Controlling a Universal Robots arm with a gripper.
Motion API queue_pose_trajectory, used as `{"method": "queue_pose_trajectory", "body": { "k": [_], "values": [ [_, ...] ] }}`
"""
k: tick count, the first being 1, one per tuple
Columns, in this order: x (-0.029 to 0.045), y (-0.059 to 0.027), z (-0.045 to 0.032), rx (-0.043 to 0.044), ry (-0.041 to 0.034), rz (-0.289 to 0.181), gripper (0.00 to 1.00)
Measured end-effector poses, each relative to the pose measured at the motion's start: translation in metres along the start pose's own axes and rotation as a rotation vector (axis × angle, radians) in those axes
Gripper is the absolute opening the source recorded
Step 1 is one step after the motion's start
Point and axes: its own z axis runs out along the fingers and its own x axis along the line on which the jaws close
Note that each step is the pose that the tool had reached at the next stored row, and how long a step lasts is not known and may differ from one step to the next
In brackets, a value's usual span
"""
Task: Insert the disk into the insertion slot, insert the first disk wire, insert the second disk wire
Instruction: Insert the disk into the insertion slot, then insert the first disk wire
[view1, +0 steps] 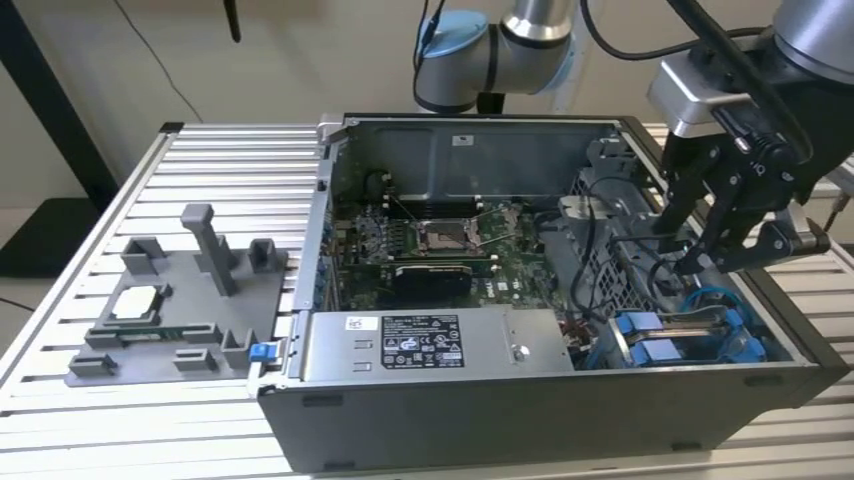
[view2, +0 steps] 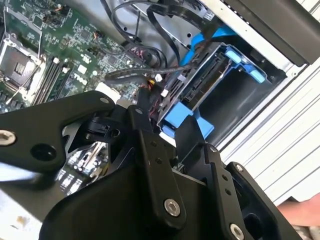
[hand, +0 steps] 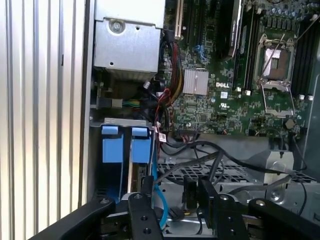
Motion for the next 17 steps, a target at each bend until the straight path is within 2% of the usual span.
{"method": "queue_pose_trajectory", "body": {
  "k": [2,5,17],
  "values": [
    [-0.0024,0.0003,0.0021,0.0065,-0.0006,-0.008,1.00],
    [-0.0050,0.0014,0.0045,0.0208,-0.0003,-0.017,1.00],
    [-0.0107,0.0038,0.0053,0.0295,-0.0011,-0.039,1.00]
  ]
}}
